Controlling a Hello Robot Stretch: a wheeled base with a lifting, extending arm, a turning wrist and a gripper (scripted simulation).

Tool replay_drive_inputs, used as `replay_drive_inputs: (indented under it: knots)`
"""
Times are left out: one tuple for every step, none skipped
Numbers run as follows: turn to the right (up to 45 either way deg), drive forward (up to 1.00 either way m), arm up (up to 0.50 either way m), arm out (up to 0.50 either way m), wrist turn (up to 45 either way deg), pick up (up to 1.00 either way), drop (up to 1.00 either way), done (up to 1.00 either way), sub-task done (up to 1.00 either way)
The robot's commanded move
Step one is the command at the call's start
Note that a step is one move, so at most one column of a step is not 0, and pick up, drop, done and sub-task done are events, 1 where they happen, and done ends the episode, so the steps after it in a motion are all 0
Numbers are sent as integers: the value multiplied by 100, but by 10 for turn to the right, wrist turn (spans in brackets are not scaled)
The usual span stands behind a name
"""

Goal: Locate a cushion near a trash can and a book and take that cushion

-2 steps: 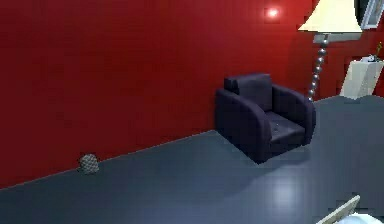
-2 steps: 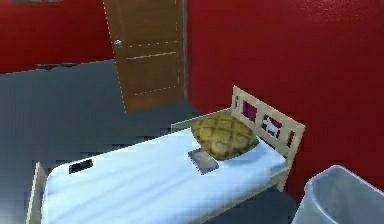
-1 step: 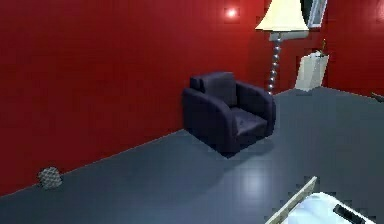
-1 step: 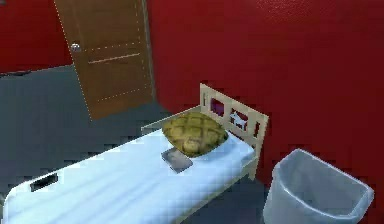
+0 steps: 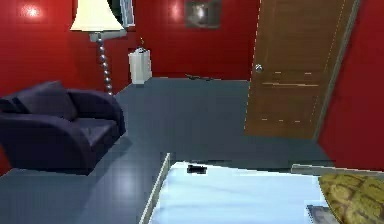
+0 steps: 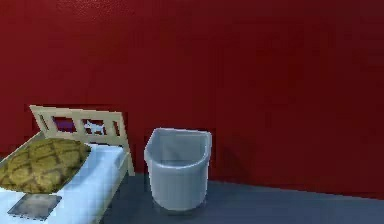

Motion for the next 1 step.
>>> replay_drive_inputs:
  knots:
    - [450,0,0,0,0,0,0,0,0]
